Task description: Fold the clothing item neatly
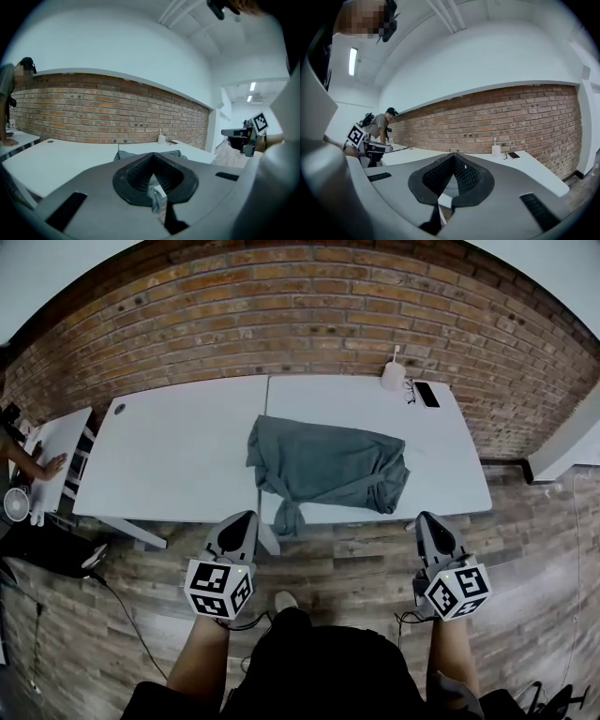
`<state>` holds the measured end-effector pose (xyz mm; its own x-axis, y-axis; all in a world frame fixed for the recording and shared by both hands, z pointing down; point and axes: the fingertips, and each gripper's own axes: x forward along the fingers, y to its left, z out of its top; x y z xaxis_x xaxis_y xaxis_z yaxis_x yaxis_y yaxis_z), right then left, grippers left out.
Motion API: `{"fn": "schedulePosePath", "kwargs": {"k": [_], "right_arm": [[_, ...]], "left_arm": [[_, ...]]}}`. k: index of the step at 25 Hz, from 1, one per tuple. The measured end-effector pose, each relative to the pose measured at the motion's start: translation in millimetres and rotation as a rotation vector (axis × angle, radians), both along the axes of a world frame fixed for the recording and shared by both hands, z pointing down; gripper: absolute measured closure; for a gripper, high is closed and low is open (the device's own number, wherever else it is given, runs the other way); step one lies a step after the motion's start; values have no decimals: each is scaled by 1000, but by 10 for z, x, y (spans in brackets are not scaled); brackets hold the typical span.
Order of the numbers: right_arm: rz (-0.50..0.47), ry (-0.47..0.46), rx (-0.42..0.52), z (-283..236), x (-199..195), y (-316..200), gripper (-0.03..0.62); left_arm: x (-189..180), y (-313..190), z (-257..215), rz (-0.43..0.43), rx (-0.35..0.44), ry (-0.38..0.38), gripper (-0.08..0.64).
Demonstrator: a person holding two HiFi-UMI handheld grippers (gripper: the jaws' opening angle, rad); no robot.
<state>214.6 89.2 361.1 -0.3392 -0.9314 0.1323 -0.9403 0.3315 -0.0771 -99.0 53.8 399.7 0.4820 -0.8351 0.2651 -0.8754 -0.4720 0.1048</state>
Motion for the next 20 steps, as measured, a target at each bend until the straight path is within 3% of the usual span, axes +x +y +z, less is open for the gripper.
{"fn": "schedulePosePath", "kwargs": {"k": [7,12,20], "right_arm": [[-86,-29,1,144,350,1107,591],[-145,-61,-1,188,479,1772,591],[-191,-106,-13,148,449,2397,591]], "left_arm": [[485,1227,-67,-69,35,-23,561],[673,2028,7,-118,0,-12,561],[798,2880,-75,-107,-9,-69,561]]}}
